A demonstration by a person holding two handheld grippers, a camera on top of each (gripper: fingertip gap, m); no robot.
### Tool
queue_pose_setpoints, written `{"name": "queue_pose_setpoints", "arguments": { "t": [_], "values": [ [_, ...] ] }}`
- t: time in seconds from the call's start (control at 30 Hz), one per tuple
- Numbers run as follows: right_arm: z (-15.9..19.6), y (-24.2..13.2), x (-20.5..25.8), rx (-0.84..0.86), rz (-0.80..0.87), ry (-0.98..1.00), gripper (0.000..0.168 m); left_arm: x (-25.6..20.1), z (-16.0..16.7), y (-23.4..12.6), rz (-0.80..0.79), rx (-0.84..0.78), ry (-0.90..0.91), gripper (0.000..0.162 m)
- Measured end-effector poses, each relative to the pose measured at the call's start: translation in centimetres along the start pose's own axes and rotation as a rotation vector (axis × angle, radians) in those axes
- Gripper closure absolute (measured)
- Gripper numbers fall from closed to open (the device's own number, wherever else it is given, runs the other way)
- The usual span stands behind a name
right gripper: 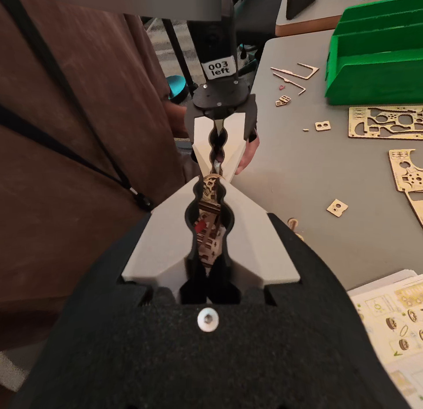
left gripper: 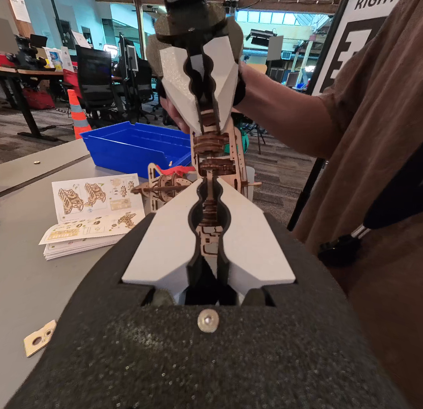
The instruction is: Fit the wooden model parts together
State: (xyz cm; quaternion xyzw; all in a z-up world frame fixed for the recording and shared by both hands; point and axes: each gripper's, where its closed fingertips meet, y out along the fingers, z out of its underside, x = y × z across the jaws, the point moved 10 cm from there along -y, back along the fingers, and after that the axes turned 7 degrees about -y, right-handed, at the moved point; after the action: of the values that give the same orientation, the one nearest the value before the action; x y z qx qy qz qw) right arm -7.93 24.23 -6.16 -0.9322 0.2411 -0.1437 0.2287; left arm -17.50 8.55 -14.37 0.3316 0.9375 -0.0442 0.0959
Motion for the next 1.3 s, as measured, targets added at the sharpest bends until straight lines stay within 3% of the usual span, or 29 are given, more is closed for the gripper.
{"name": "queue_pose_setpoints", "arguments": {
  "t": [0.7,1.3],
  "values": [
    [-4.2,0.6,1.3,0.055,-0.321,-0.245,0.159,-1.8,-1.0,-0.7,0.315,-0.146,-0.13,0.162],
    [-5.5,0.4,2.3,-0.028,-0.358,-0.318,0.158,-2.0,-1.2,-0.5,0.525,-0.278,-0.295,0.162]
  ]
}}
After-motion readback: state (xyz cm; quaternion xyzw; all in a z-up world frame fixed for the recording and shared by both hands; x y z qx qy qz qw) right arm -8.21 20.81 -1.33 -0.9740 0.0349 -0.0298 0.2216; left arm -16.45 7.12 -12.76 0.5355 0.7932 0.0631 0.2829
